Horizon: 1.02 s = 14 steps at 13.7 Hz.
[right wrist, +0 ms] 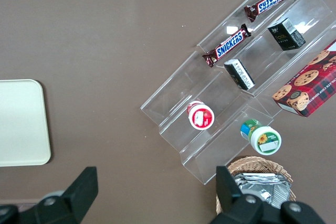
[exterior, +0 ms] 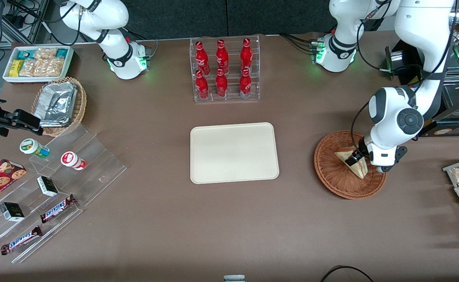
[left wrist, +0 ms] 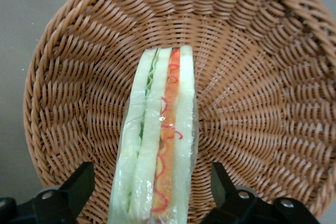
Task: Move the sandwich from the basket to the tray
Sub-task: 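Close the left gripper on the sandwich's wrapped edge and lift it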
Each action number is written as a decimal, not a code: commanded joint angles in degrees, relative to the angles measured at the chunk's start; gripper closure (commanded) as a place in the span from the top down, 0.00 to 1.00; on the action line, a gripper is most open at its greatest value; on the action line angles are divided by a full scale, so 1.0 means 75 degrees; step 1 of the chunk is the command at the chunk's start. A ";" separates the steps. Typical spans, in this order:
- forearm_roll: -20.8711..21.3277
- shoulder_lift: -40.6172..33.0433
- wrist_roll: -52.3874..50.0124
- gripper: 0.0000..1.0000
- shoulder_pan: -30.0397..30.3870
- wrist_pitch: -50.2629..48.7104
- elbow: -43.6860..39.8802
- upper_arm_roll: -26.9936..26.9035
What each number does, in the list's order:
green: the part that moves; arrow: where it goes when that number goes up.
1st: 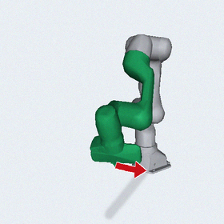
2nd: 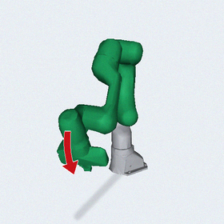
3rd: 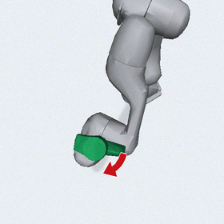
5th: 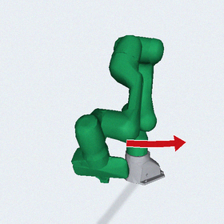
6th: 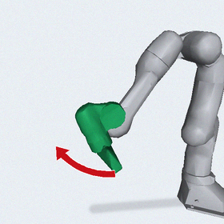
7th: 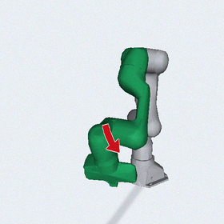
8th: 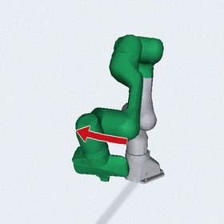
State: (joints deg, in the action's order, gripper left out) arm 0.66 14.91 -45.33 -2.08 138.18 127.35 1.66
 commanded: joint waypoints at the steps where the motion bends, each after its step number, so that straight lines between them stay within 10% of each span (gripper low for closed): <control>1: 0.0099 -0.0077 -0.0202 0.36 -0.0040 0.0021 0.0117 0.0001; 2: 0.0099 -0.0089 -0.0214 0.00 -0.0040 -0.0014 0.0106 0.0001; 14: 0.0099 -0.0136 -0.0085 0.00 -0.0296 -0.3212 -0.2342 0.0340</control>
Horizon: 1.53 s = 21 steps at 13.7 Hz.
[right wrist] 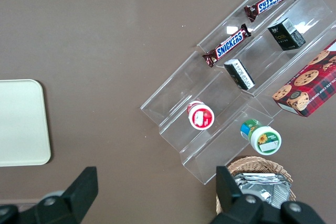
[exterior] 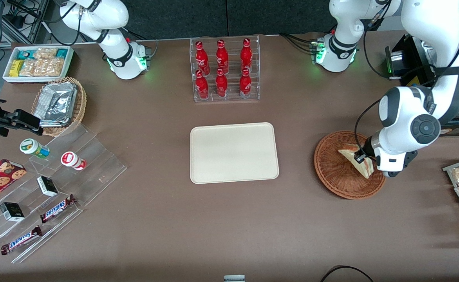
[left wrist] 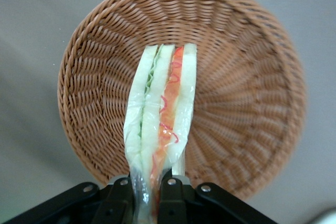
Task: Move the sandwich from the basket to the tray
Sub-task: 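Close the left gripper on the sandwich's wrapped edge and lift it, then carry the held sandwich over to the cream tray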
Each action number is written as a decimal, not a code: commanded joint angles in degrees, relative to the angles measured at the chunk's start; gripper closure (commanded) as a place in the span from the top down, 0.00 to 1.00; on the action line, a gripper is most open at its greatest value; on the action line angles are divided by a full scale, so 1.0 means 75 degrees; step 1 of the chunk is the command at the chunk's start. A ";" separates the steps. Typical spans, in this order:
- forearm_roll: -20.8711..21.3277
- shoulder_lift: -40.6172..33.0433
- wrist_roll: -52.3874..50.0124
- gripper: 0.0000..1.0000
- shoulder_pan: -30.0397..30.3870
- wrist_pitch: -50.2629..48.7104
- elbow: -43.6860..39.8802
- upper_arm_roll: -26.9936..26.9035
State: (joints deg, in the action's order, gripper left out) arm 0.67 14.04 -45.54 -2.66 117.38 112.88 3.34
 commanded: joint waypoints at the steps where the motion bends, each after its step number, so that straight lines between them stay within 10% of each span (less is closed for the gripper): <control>1: 0.0098 -0.0043 -0.0058 0.00 -0.0370 -0.0533 -0.0519 0.0163; 21: -0.0007 0.2849 0.0400 0.00 -0.4391 -0.0640 -0.3683 0.0654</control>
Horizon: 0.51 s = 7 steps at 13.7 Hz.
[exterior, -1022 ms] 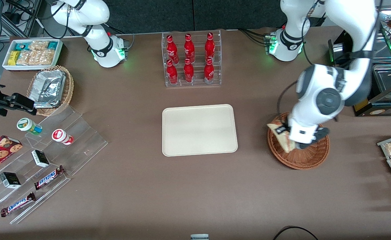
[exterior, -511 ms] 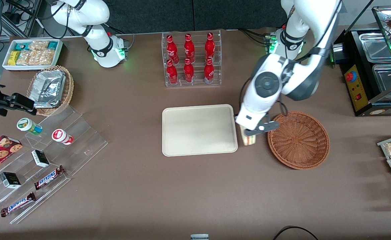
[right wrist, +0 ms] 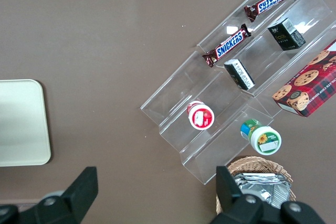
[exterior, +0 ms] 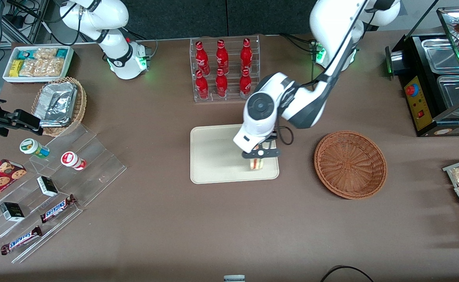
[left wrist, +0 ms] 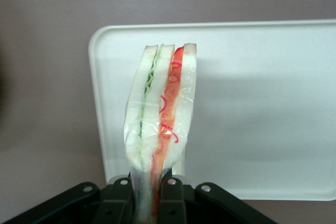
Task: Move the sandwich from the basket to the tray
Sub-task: 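Carry the held sandwich over to the cream tray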
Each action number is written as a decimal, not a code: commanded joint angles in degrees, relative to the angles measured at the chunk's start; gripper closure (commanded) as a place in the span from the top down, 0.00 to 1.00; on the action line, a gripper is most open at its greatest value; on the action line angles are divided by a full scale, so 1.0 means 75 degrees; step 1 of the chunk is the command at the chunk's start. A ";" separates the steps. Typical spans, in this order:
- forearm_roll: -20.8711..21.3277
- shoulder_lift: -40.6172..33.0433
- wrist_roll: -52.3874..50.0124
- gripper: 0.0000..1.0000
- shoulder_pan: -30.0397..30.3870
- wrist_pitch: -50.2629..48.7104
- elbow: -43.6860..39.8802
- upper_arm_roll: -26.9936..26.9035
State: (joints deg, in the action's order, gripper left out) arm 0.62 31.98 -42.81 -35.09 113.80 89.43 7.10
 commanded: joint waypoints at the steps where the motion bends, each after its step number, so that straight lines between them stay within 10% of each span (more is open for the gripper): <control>1: -0.0001 0.0656 -0.0034 0.00 -0.0079 -0.0138 -0.0707 0.0294; 7: 0.0011 0.1443 -0.0632 0.00 -0.0336 0.0106 -0.1271 0.0389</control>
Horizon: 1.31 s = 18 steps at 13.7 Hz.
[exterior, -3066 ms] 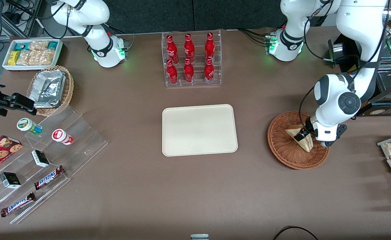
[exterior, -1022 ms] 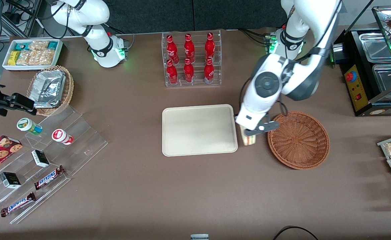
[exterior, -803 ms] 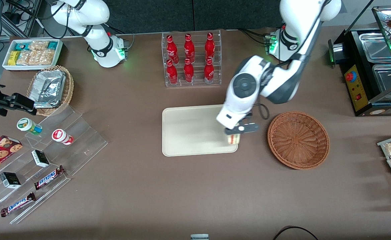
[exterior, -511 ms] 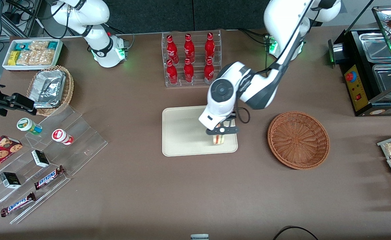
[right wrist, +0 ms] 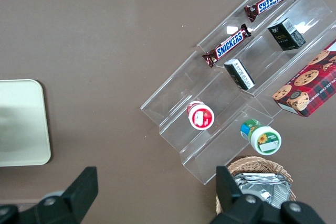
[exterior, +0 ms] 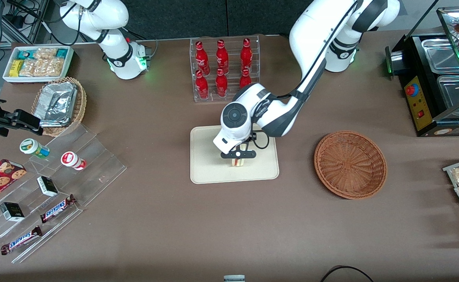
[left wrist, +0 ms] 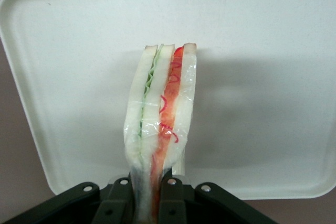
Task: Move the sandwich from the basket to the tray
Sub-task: 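Carry the held sandwich over to the cream tray, then lower the sandwich upright onto the tray and open the left gripper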
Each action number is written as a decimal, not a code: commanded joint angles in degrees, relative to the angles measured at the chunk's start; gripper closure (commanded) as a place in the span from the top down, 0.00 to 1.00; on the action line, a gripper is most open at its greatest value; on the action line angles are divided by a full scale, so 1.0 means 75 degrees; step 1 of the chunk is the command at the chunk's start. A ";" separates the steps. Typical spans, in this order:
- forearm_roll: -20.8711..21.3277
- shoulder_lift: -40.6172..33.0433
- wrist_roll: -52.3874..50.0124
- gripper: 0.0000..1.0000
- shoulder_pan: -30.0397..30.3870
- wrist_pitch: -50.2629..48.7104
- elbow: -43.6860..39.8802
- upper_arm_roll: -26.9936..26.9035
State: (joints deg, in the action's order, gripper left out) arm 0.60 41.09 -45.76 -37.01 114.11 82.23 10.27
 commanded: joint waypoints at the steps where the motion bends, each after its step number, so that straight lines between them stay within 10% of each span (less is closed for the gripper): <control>1: 0.0013 0.0298 -0.0342 0.00 -0.0093 0.0194 -0.0311 -0.0033; 8: 0.0095 0.0450 -0.0601 0.00 -0.0151 0.0265 -0.0311 -0.0033; 11: 0.0095 0.0498 -0.0601 1.00 -0.0152 0.0440 -0.0300 -0.0033; 18: 0.0095 0.0474 -0.0531 1.00 -0.0140 0.0465 -0.0300 -0.0033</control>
State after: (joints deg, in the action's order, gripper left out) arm 0.63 43.86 -48.91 -37.37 117.71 81.76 10.28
